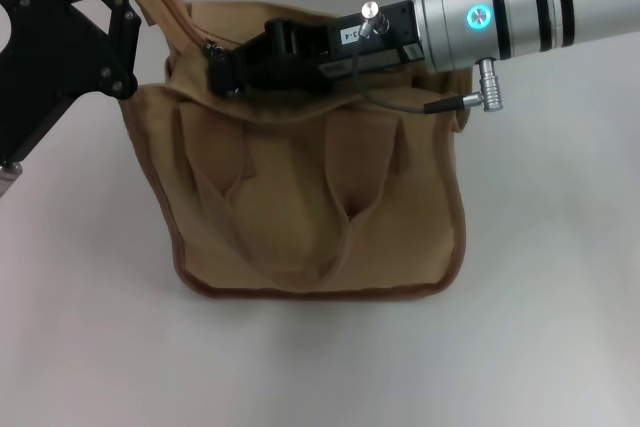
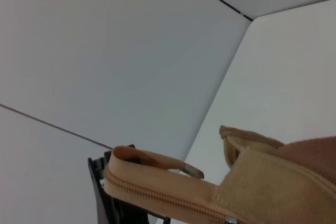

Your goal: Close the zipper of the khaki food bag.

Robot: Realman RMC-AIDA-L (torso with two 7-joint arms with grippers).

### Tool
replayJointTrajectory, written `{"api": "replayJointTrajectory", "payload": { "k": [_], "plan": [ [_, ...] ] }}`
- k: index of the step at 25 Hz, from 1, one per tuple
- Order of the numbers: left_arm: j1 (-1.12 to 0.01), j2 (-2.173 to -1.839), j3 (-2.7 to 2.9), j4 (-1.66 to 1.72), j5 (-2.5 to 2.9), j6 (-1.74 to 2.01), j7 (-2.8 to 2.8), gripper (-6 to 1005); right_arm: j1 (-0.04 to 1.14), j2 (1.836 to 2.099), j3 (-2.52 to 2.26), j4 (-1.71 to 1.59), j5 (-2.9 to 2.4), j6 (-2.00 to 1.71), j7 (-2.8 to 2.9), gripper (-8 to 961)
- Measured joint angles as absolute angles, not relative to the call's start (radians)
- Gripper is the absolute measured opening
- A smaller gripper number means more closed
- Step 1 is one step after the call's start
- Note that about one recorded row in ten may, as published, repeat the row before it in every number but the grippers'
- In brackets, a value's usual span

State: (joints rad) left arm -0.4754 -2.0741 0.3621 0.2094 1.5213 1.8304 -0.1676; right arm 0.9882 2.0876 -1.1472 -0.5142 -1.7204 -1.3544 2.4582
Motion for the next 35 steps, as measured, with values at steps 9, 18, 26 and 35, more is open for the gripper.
{"api": "replayJointTrajectory", "payload": {
  "k": [9,18,26,35],
  "plan": [
    [-0.470,-2.072,0.334,0.204,1.520,1.800,-0.168,11,0.917,2.083,-1.182,-0.626,-1.723,-1.373,2.459,34],
    [-0.467,-2.072,0.268,0.197,1.520,1.716,-0.167,11,0.816,2.072,-1.173,-0.755,-1.732,-1.452,2.465,5],
    [-0.457,-2.074,0.254,0.185,1.520,1.704,-0.165,11,0.684,2.033,-1.074,-0.838,-1.740,-1.573,2.419,4],
    [-0.450,-2.074,0.242,0.152,1.520,1.702,-0.166,12,0.621,1.983,-0.944,-0.831,-1.774,-1.689,2.334,5]
  ]
}}
